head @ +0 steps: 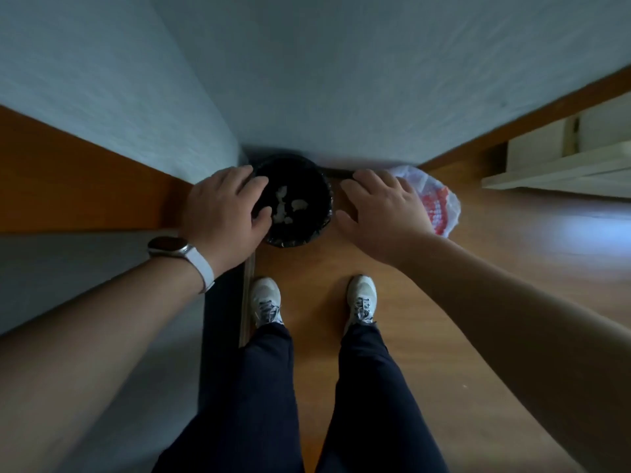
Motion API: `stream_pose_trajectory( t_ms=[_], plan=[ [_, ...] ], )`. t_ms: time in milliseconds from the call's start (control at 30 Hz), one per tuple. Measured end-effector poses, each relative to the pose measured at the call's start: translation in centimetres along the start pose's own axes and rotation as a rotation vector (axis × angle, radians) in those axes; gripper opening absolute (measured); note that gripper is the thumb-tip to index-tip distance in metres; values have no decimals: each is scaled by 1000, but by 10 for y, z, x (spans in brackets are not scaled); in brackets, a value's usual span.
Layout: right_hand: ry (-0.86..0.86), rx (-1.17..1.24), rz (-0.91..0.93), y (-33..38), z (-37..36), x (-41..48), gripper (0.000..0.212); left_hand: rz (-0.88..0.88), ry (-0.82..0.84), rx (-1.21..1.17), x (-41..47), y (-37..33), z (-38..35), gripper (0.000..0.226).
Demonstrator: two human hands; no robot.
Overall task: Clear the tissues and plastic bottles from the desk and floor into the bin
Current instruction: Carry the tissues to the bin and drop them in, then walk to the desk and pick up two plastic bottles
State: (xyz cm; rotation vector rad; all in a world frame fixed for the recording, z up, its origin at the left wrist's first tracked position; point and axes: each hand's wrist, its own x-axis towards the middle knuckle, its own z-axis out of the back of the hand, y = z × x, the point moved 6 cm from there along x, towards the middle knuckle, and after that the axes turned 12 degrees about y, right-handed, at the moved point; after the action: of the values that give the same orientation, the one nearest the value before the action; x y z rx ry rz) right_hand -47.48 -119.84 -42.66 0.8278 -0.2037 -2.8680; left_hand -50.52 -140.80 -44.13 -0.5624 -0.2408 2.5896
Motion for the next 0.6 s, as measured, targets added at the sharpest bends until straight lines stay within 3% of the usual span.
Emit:
stream_pose_trajectory(
  t_ms=[300,600],
  plan=[
    [-119,3,-145,2,93,-129,49,-246,-131,29,-39,-83,123,42],
    [-356,3,-326,-34,155,-258,49,-499,-206,144,-64,-181,207,42]
  ],
)
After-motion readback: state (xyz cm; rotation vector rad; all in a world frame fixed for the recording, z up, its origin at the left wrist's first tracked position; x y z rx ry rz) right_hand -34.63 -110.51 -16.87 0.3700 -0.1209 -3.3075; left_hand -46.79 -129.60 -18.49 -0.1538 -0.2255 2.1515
